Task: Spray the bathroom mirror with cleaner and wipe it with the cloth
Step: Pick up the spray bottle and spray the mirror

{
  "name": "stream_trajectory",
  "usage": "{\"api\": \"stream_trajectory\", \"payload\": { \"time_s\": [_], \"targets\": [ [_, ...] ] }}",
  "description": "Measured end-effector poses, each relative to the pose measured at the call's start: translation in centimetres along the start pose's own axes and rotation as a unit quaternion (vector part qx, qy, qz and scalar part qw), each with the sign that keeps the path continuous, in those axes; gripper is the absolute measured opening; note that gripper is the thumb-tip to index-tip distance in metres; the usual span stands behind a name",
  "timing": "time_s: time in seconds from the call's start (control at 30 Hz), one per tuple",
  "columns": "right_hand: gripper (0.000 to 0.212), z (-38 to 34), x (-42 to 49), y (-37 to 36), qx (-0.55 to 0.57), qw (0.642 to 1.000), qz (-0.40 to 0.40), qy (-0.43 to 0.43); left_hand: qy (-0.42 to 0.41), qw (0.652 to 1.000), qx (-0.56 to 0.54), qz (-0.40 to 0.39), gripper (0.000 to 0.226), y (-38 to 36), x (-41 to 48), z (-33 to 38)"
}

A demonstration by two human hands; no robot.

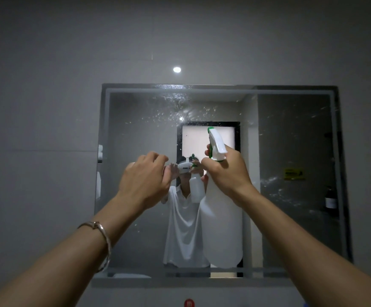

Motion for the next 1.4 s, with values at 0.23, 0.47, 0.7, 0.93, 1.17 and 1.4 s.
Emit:
{"api": "stream_trajectory", "payload": {
  "time_s": [0.23,0.47,0.7,0.93,1.17,1.4],
  "targets": [
    [0.005,0.8,-0.6,-1.4,-0.051,0.998,0.039,-0.008,0.000,1.000,0.002,-0.011,0.035,-0.2,-1.2,-1.2],
    [0.018,0.3,-1.8,-1.8,-0.013,0.999,0.025,-0.016,-0.009,1.000,-0.017,-0.008,0.032,-1.0,-1.3,-2.0],
    [0.037,-0.2,-2.3,-2.3,-0.003,0.999,0.033,-0.009,-0.020,1.000,-0.024,0.002,0.034,-1.3,-1.3,-2.0],
    [0.011,1.5,-2.1,-3.1,-0.109,0.992,0.054,-0.016,-0.020,0.999,-0.028,0.003,0.048,-1.3,-1.8,-2.6],
    [0.020,1.3,-3.1,-3.4,-0.105,0.992,0.063,-0.001,-0.024,0.999,-0.038,0.000,0.039,-2.2,-2.4,-3.3],
    [0.021,0.4,-3.5,-2.1,-0.088,0.993,0.072,-0.014,-0.049,0.998,-0.046,0.016,0.042,-2.4,-2.0,-1.4]
  ]
}}
Point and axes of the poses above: each hand's wrist, its own x-axis towards the middle knuckle, its own y-axis out of the back of the hand, z = x × y, the point moved 3 cm from there along x, towards the middle knuckle, and after that the axes turned 10 degrees about -y, right-handed, at the moved point
